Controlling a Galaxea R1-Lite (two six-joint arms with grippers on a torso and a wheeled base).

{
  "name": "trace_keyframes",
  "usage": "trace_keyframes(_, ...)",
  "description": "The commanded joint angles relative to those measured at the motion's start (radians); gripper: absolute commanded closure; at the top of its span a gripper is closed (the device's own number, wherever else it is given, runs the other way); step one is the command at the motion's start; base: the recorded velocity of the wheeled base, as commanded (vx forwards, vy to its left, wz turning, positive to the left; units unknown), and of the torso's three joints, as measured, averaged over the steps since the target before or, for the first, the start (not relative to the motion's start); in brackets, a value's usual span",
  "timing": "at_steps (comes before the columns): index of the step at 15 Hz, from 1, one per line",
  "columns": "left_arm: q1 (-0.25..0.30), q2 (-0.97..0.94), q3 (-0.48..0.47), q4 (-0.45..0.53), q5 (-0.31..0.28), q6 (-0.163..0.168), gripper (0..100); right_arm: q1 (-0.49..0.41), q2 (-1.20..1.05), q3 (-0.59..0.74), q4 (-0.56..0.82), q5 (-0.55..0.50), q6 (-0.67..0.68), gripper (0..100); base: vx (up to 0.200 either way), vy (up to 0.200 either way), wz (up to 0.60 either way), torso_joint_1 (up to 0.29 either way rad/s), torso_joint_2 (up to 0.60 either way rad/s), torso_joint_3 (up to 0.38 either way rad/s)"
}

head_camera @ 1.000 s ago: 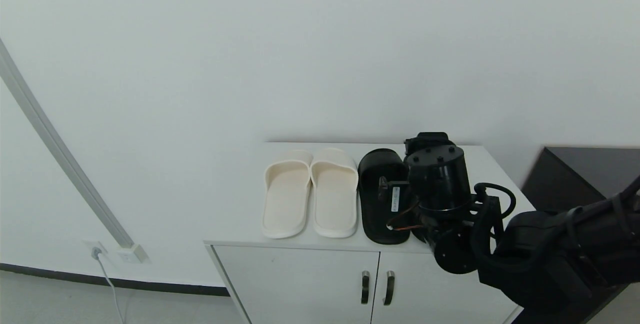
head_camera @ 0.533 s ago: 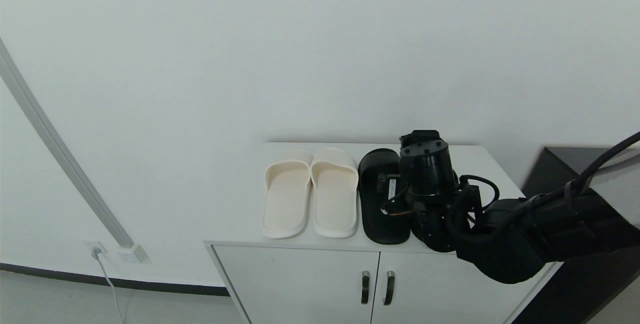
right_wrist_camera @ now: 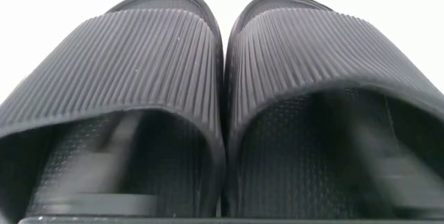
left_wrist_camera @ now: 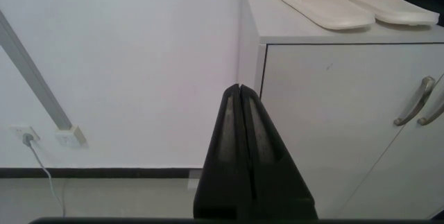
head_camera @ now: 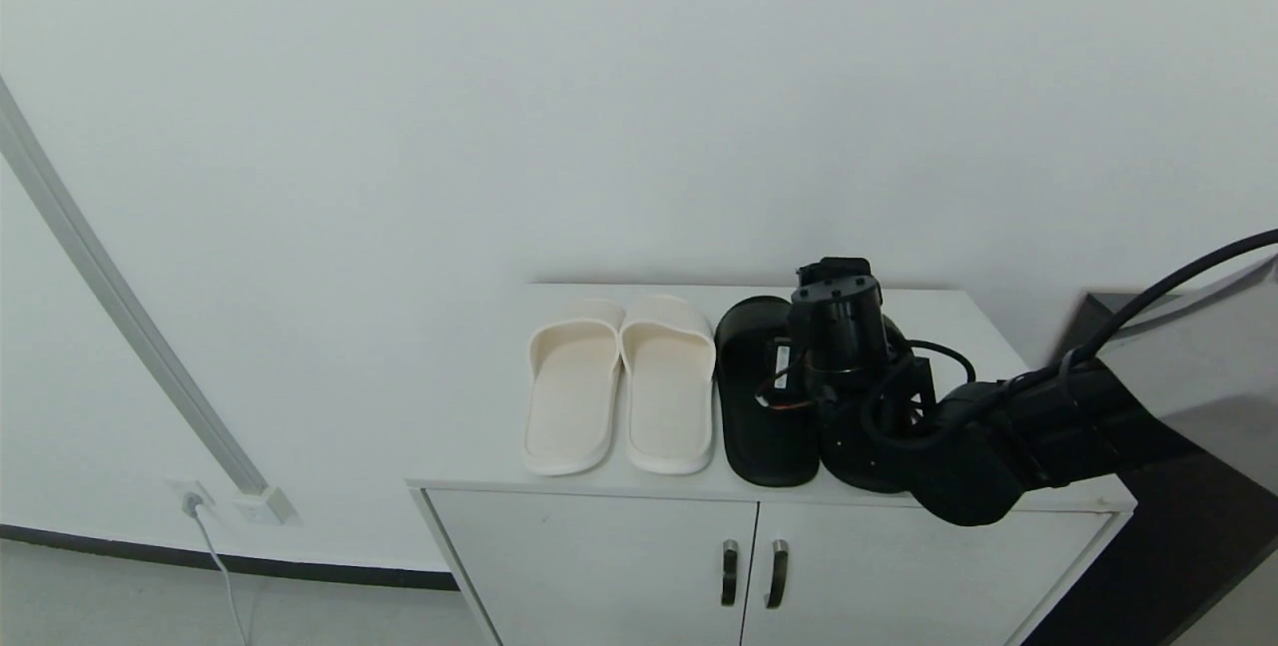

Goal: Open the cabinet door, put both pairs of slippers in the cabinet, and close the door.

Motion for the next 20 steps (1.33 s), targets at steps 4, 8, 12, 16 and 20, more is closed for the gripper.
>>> trace_keyframes(4,0.000,0.000,0.000,0.000,0.000,0.000,100,-0.003,0.002,-0.003,0.001,-0.003,-0.001,100,0.000,0.000,0.00,0.000,0.00,0.000)
trace_keyframes(8,0.000,0.000,0.000,0.000,0.000,0.000,100,0.007,-0.102,0.067,0.006,0.005,-0.023,100,0.000,0.000,0.00,0.000,0.00,0.000)
trace_keyframes(12,0.000,0.000,0.000,0.000,0.000,0.000,100,0.074,-0.401,0.388,-0.028,0.275,-0.144,100,0.000,0.000,0.00,0.000,0.00,0.000)
trace_keyframes(16,0.000,0.000,0.000,0.000,0.000,0.000,100,0.094,-0.650,0.594,-0.025,0.648,-0.204,100,0.000,0.000,0.00,0.000,0.00,0.000)
trace_keyframes(20,0.000,0.000,0.000,0.000,0.000,-0.002,100,0.108,-0.665,0.610,-0.021,0.668,-0.210,100,0.000,0.000,0.00,0.000,0.00,0.000)
